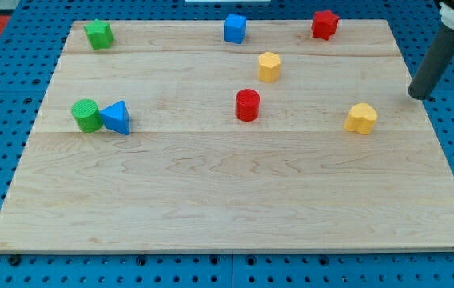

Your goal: Slide the red circle slightly down

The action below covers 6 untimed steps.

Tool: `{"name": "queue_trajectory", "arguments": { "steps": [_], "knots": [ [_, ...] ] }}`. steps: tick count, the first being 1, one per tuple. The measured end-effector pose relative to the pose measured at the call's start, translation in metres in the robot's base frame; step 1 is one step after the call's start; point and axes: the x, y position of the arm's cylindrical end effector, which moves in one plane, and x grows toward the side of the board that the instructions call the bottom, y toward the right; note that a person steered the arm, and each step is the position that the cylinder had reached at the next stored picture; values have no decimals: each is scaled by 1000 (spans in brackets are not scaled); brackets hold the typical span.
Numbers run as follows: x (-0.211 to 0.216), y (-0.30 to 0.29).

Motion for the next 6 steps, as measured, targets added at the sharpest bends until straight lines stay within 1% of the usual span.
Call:
{"name": "queue_trajectory", "arguments": {
  "steps": [2,3,4,5,6],
  "knots": [
    [-36,-5],
    [-39,-20],
    [-28,-59],
    [-9,-110],
    [-9,-188]
  ]
}}
